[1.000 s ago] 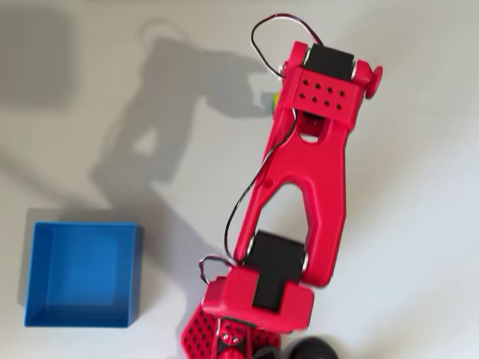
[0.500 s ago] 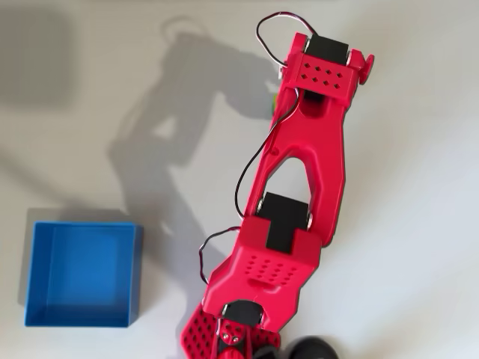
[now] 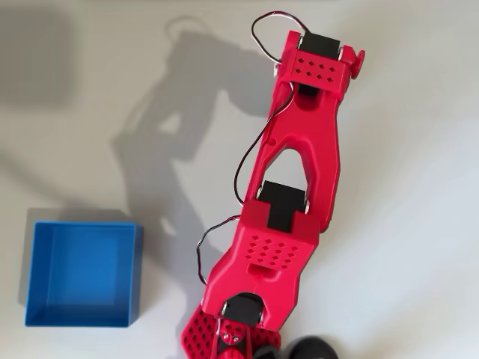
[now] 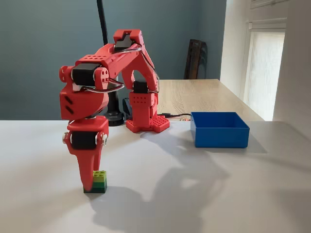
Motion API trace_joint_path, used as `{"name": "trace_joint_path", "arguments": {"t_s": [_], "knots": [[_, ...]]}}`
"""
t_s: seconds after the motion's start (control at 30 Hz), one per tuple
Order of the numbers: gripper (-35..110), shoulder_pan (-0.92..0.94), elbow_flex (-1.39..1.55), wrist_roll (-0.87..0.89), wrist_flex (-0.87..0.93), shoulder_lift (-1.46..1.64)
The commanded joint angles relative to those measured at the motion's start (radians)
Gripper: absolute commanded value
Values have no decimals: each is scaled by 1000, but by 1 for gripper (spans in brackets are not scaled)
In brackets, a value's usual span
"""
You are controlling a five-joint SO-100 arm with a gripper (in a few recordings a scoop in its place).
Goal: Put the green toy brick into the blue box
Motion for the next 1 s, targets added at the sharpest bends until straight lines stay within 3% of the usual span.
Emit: {"name": "trace_joint_path", "arguments": {"t_s": [0.0,0.1,0.7,0.97], "knots": [[6,2,-52,5,-9,32],[0,2,-52,12,-11,32],[0,-3,-2,-35,-8,54],[0,-71,120,-40,-5,285]]}}
